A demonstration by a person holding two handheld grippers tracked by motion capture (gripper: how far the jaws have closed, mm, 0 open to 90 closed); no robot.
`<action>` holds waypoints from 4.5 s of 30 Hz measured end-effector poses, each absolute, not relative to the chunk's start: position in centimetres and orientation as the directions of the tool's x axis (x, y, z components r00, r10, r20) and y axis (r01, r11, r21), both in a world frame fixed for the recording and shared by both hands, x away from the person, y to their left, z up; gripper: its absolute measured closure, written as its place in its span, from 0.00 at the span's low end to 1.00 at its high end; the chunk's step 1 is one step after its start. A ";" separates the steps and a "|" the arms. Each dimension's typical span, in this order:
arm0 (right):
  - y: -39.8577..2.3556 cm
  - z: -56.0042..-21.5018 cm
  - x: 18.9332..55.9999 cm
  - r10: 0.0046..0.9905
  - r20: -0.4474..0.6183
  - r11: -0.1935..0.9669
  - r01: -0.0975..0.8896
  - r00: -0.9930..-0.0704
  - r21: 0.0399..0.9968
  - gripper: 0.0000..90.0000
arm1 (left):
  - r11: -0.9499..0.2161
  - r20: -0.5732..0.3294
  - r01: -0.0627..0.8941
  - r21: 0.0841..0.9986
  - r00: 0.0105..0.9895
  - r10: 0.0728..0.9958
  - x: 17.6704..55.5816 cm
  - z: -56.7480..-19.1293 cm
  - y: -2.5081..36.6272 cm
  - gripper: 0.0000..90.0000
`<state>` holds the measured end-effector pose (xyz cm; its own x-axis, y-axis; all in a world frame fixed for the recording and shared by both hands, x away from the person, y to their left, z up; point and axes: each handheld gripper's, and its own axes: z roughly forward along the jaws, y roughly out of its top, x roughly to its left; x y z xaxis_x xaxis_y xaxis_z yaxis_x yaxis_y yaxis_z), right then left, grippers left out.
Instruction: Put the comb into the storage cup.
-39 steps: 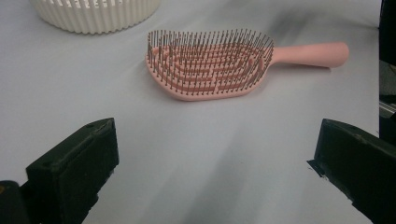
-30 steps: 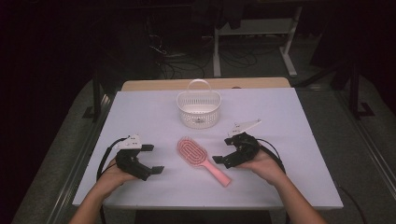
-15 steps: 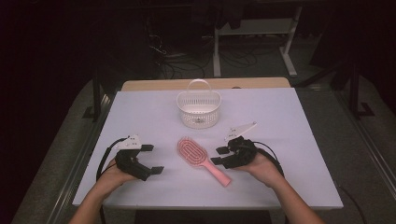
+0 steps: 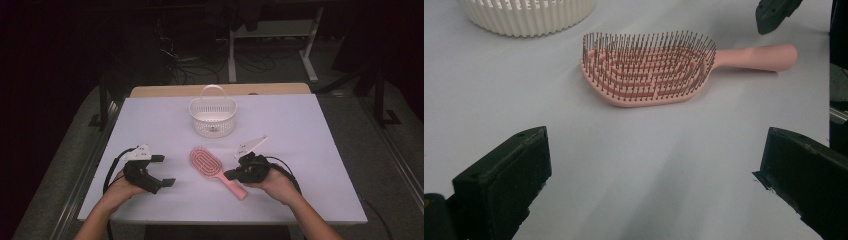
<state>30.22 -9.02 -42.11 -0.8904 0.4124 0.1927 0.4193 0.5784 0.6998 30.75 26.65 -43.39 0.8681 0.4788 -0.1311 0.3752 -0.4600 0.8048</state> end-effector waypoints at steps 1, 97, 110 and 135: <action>-8.9 -42.2 30.1 0.408 0.192 0.584 0.417 -0.892 0.697 0.99 | -0.459 -0.132 0.376 0.805 0.868 0.479 30.8 -43.4 26.7 0.00; -15.9 -41.4 30.7 0.593 0.158 0.411 0.466 -0.790 0.784 0.27 | -0.453 -0.134 0.375 0.809 0.867 0.479 30.6 -43.2 26.9 0.00; -19.1 -42.8 29.2 0.659 0.139 0.353 0.467 -0.739 0.811 0.00 | -0.451 -0.138 0.378 0.808 0.867 0.479 30.4 -43.2 26.8 0.00; -20.8 -43.8 28.6 0.653 0.157 0.339 0.471 -0.741 0.815 0.00 | -0.453 -0.138 0.377 0.808 0.868 0.477 30.2 -43.3 26.9 0.00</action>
<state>28.55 -20.79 -43.83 -0.7413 0.6526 0.1570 0.4707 0.3386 0.8147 30.25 26.91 -43.34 0.8681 0.4767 -0.1381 0.3773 -0.4532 0.8076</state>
